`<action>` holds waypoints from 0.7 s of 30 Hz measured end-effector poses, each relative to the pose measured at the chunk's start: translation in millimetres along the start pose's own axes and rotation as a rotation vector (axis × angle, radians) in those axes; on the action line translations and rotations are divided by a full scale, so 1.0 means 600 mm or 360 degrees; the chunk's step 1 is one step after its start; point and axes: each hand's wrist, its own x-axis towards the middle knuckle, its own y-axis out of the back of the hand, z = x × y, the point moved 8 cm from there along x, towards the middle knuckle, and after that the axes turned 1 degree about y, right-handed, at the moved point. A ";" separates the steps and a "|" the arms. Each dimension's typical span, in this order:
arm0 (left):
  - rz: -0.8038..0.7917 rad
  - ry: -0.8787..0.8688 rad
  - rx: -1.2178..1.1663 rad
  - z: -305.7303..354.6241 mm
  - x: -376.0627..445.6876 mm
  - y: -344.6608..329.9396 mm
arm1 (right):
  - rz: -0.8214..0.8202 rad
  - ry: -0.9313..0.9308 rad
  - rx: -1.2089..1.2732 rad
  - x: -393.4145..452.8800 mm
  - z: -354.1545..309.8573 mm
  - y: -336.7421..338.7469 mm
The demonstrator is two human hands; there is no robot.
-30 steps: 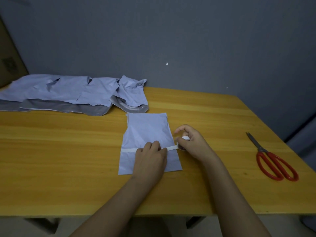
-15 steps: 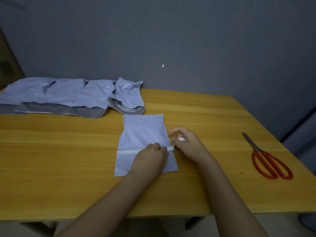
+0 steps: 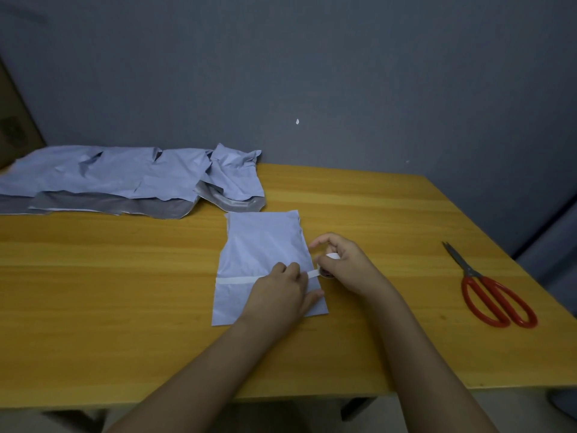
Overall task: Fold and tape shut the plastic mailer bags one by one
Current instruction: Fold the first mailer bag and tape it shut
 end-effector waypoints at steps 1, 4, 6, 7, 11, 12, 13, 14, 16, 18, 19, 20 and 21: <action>0.0013 -0.0008 0.0008 0.001 0.000 0.001 | -0.0002 -0.0004 0.0000 0.000 0.000 0.000; 0.0091 -0.0042 0.0010 0.004 -0.002 -0.003 | -0.0009 -0.0013 -0.0010 -0.001 0.000 0.001; 0.0123 -0.0013 -0.0008 0.003 -0.002 -0.009 | -0.0018 -0.0013 -0.0001 -0.001 -0.001 -0.001; 0.0162 -0.0005 -0.0011 0.003 -0.001 -0.007 | -0.0020 -0.0011 0.0006 -0.002 -0.001 -0.001; 0.0176 -0.0017 -0.0012 0.006 0.003 -0.010 | 0.0011 -0.0021 0.0077 -0.003 0.002 0.003; 0.0176 -0.0036 0.0010 0.008 0.003 -0.011 | 0.0019 -0.0020 0.0113 -0.003 0.003 0.004; 0.0185 -0.0065 0.0031 0.011 0.004 -0.012 | 0.0024 -0.0021 0.0150 -0.004 0.005 0.005; 0.0206 -0.0097 0.0047 0.014 0.005 -0.013 | 0.0028 -0.0023 0.0175 -0.005 0.007 0.006; 0.0236 -0.0134 0.0036 0.015 0.008 -0.016 | 0.0046 -0.0031 0.0182 -0.007 0.011 0.008; 0.0213 -0.0150 -0.0006 0.015 0.010 -0.017 | 0.0068 -0.0045 0.0187 -0.009 0.012 0.011; 0.0182 -0.0138 -0.0035 0.014 0.009 -0.015 | 0.0077 -0.0051 0.0192 -0.010 0.012 0.012; 0.0124 -0.0110 -0.0074 0.012 0.008 -0.014 | 0.0082 -0.0057 0.0193 -0.010 0.012 0.013; 0.0088 -0.0084 -0.0122 0.011 0.005 -0.012 | 0.0087 -0.0062 0.0192 -0.011 0.012 0.014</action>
